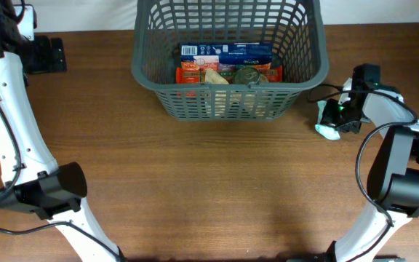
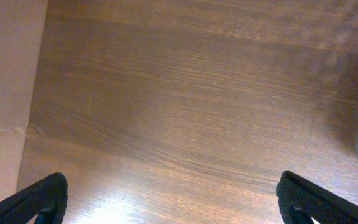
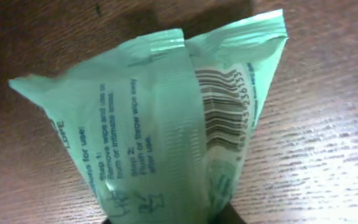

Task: Pack container
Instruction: 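Reach the right gripper to the white-and-green packet and grasp it, then lift the packet into the basket and release it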

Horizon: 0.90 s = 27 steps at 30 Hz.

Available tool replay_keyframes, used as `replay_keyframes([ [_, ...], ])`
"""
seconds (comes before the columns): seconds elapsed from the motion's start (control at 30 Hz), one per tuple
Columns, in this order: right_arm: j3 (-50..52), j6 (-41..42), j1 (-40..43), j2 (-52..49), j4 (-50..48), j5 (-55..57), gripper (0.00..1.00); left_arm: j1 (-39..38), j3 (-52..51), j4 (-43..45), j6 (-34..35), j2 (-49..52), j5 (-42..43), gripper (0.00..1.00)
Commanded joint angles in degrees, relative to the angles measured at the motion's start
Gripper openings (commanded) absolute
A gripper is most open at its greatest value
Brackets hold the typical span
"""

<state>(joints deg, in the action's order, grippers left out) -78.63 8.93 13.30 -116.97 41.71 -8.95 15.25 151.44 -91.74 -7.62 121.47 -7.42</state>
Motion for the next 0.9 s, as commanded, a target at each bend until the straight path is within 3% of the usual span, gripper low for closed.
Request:
replay_keyframes([
  [0.0,-1.14,0.59,0.04,-1.14,2.73,0.31,0.11,0.31,0.07,-0.09,0.72,0.35,0.57,0.99],
  [0.27,-18.62,0.59,2.51,2.29,20.41,-2.97,0.05,0.31,0.07,-0.09,0.72,0.35,0.57,0.99],
  [0.53,-51.43,0.57,2.19,9.01,37.51,-5.46,0.04,0.31,0.07,-0.09,0.72,0.35,0.57,0.99],
  [0.7,-66.25,0.26,-3.91,12.90,40.17,-8.02,0.04,0.31,0.07,-0.09,0.72,0.35,0.57,0.99],
  [0.87,-70.31,-6.80,-15.91,14.34,39.56,-7.98,0.04,0.31,0.07,-0.09,0.72,0.35,0.57,0.99],
])
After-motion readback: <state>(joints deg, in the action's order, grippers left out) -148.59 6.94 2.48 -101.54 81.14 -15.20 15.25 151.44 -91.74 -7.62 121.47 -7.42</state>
